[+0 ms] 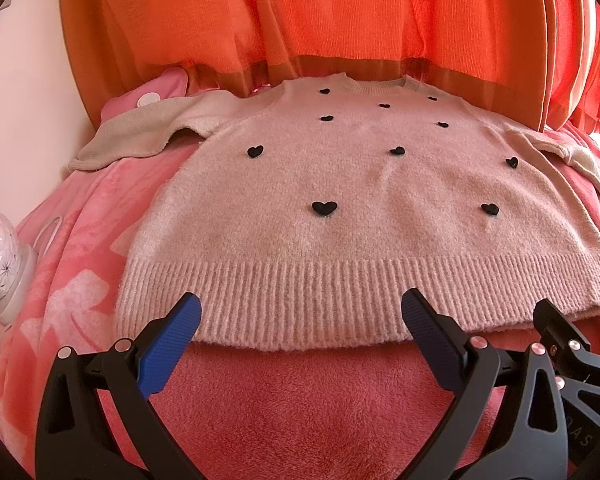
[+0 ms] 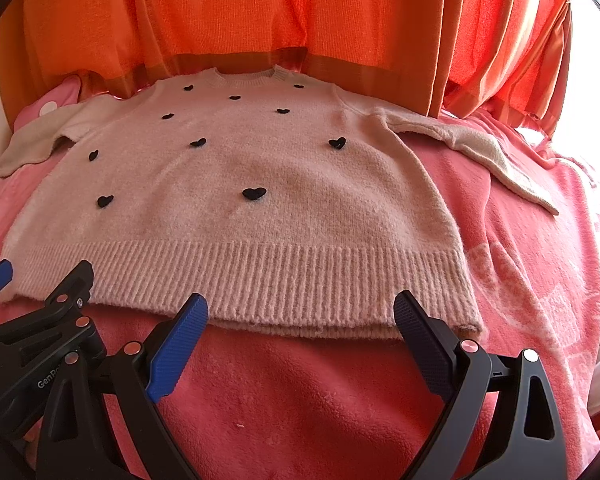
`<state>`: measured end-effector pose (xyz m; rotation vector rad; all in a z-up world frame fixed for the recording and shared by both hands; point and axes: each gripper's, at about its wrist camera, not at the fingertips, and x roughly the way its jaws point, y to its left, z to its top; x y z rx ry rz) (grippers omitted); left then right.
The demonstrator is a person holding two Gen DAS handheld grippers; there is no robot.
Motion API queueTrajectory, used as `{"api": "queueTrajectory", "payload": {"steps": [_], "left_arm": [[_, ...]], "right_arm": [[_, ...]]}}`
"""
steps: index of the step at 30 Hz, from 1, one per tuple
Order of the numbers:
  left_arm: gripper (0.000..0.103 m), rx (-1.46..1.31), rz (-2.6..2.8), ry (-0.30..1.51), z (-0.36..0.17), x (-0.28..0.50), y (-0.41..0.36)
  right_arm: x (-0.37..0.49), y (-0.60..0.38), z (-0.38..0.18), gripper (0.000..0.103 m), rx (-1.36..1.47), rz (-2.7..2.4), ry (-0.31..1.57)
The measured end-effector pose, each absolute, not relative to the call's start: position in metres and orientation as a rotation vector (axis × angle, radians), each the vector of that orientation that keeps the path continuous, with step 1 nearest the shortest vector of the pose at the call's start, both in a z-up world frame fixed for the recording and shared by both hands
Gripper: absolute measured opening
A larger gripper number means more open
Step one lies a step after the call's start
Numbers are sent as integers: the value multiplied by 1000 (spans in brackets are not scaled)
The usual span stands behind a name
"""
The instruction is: Fold small clothes
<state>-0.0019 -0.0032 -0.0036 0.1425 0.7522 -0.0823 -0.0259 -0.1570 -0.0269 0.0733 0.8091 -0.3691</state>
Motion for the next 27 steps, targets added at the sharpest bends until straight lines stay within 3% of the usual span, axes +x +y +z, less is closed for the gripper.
{"api": "queueTrajectory", "payload": {"steps": [27], "left_arm": [[98, 146, -82, 745, -5, -3, -2]], "right_arm": [[-26, -157, -28, 92, 70, -370, 811]]}}
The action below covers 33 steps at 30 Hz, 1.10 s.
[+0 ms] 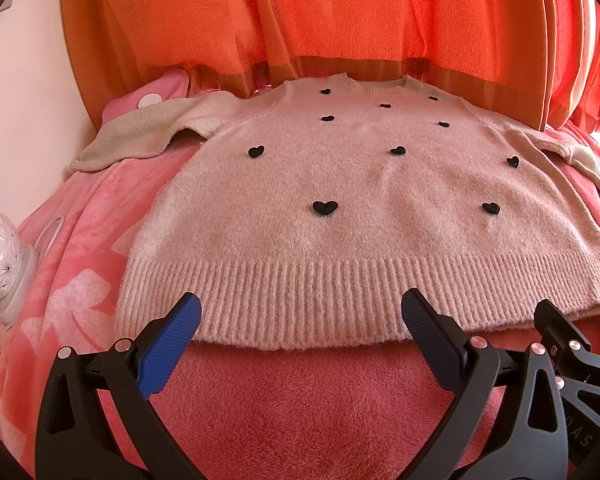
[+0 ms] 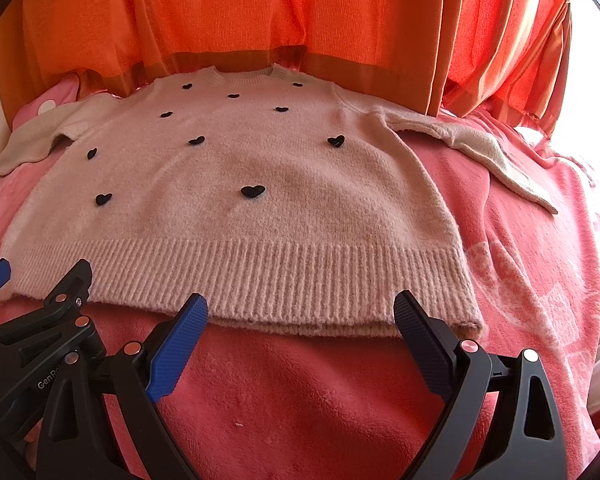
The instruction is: Fold small clothes
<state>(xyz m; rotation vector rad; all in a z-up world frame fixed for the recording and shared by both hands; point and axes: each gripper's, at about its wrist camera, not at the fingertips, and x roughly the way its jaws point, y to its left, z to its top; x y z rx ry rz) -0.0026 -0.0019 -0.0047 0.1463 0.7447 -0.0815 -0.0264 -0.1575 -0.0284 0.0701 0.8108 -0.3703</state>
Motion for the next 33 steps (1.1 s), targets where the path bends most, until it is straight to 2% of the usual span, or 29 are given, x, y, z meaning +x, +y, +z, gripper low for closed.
{"api": "queueTrajectory", "payload": {"steps": [21, 26, 29, 33], "left_arm": [[98, 149, -79, 745, -5, -3, -1], [98, 111, -124, 792, 1, 1, 6], [98, 22, -173, 814, 16, 10, 20], [98, -25, -151, 809, 38, 35, 40]], "right_arm": [[-28, -159, -32, 92, 74, -370, 820], [-25, -168, -23, 92, 116, -317, 850], [-32, -223, 17, 92, 300, -287, 773], [-33, -329, 43, 92, 416, -416, 709]]}}
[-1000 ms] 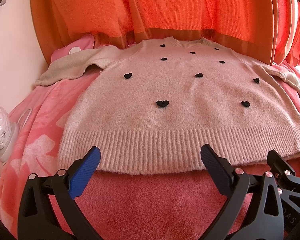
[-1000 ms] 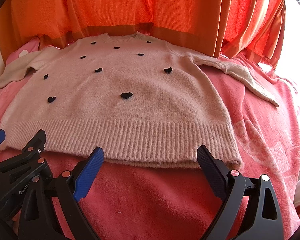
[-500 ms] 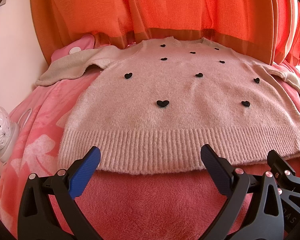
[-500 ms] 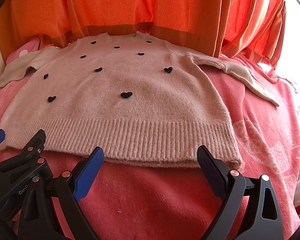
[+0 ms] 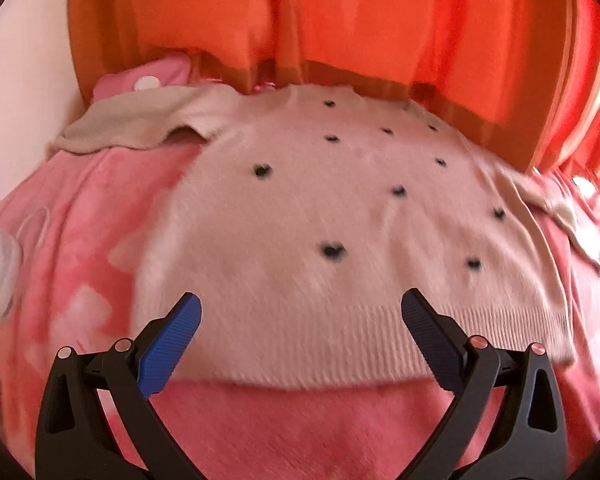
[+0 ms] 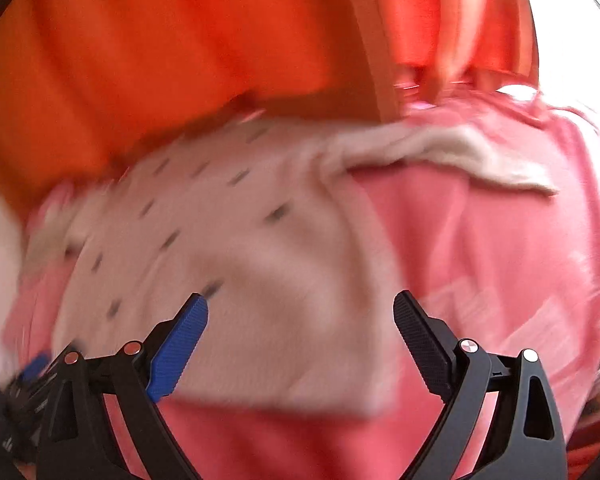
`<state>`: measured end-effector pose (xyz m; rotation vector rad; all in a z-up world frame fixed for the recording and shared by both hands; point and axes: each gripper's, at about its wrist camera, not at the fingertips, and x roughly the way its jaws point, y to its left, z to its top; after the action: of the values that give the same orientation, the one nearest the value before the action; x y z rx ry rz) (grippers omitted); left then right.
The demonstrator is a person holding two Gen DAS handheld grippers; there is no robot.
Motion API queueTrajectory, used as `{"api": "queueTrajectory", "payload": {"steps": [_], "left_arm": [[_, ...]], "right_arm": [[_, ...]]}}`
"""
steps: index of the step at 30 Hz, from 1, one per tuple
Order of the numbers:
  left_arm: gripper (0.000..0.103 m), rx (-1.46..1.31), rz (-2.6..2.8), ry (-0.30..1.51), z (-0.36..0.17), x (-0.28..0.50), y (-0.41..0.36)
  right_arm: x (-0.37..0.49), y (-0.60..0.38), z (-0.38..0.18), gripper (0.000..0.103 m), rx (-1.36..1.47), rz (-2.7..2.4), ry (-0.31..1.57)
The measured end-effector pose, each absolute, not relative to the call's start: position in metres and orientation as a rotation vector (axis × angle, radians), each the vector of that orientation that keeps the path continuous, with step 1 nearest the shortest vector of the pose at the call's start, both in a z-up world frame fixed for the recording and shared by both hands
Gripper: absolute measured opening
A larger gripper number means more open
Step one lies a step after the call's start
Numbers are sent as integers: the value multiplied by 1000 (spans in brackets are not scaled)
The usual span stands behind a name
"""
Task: Fold small clothes
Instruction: 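Grasp the sweater's sleeve cuff with the right gripper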
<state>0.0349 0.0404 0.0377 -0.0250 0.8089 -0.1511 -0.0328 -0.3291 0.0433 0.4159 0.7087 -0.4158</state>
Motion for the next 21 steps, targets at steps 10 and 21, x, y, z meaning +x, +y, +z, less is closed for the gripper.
{"api": "queueTrajectory", "payload": {"steps": [10, 21], "left_arm": [[98, 5, -134, 755, 61, 122, -1], [94, -30, -194, 802, 26, 160, -17]], "right_arm": [[-34, -590, -58, 86, 964, -692, 719], [59, -601, 17, 13, 857, -731, 531]]}}
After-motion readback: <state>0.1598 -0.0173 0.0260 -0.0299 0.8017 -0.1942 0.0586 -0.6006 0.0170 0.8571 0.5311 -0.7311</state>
